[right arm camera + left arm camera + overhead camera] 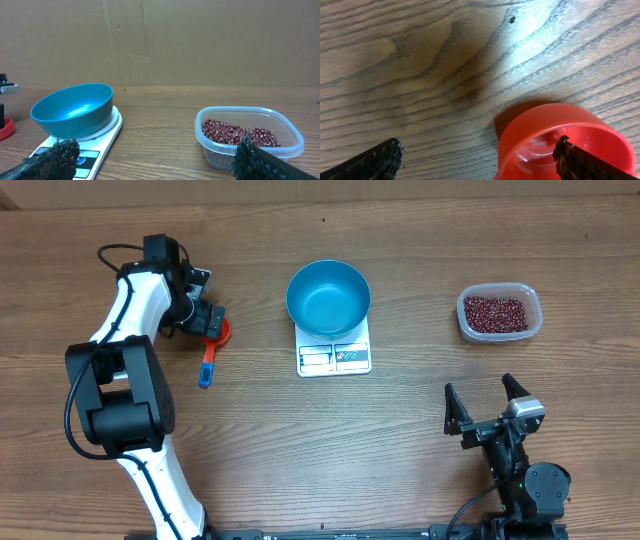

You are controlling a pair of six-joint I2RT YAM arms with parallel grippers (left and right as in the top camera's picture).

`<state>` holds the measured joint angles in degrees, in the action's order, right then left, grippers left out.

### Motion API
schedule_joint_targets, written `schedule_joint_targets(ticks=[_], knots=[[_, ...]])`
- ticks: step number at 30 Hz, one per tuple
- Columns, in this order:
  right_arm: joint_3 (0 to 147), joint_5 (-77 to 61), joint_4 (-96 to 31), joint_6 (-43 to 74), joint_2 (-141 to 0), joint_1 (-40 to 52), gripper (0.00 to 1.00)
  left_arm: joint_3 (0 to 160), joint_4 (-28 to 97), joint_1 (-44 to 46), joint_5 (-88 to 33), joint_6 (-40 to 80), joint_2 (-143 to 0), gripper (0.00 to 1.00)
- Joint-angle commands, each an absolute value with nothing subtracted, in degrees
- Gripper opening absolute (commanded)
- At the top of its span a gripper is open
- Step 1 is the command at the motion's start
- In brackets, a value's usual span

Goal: Scoop item into bowl and weigh 150g on scale
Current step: 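Lower the left gripper and close it on the red scoop's rim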

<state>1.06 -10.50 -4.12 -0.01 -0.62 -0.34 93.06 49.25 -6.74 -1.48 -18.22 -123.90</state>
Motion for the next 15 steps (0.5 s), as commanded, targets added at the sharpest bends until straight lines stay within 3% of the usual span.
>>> schedule_joint_targets(ticks=[1, 15], knots=[[0.45, -10.33, -3.95, -0.08, -0.16, -0.38, 1.0, 93.78, 49.23, -6.72, -1.06, -18.61, -125.4, 1.0], [0.45, -10.33, -3.95, -0.08, -0.16, -0.38, 1.0, 90.13, 46.44, -6.72, -1.04, -18.02, -125.51, 1.0]])
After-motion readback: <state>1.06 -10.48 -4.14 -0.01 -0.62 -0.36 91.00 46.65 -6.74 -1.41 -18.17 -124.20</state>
